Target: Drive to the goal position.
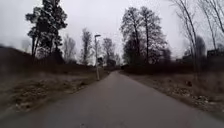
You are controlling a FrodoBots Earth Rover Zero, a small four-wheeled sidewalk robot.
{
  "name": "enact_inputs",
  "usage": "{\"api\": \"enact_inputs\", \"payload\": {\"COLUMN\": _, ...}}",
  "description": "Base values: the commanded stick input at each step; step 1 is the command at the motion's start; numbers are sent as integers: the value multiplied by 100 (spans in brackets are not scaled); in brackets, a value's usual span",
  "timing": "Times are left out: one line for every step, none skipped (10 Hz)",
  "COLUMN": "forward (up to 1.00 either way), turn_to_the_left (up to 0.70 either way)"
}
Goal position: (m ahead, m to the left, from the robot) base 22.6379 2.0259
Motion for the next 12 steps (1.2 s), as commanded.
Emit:
{"api": "enact_inputs", "payload": {"forward": 100, "turn_to_the_left": 6}}
{"api": "enact_inputs", "payload": {"forward": 100, "turn_to_the_left": 7}}
{"api": "enact_inputs", "payload": {"forward": 100, "turn_to_the_left": 7}}
{"api": "enact_inputs", "payload": {"forward": 100, "turn_to_the_left": 7}}
{"api": "enact_inputs", "payload": {"forward": 100, "turn_to_the_left": 7}}
{"api": "enact_inputs", "payload": {"forward": 100, "turn_to_the_left": 7}}
{"api": "enact_inputs", "payload": {"forward": 100, "turn_to_the_left": 7}}
{"api": "enact_inputs", "payload": {"forward": 100, "turn_to_the_left": 7}}
{"api": "enact_inputs", "payload": {"forward": 100, "turn_to_the_left": 6}}
{"api": "enact_inputs", "payload": {"forward": 100, "turn_to_the_left": 6}}
{"api": "enact_inputs", "payload": {"forward": 100, "turn_to_the_left": 6}}
{"api": "enact_inputs", "payload": {"forward": 100, "turn_to_the_left": 6}}
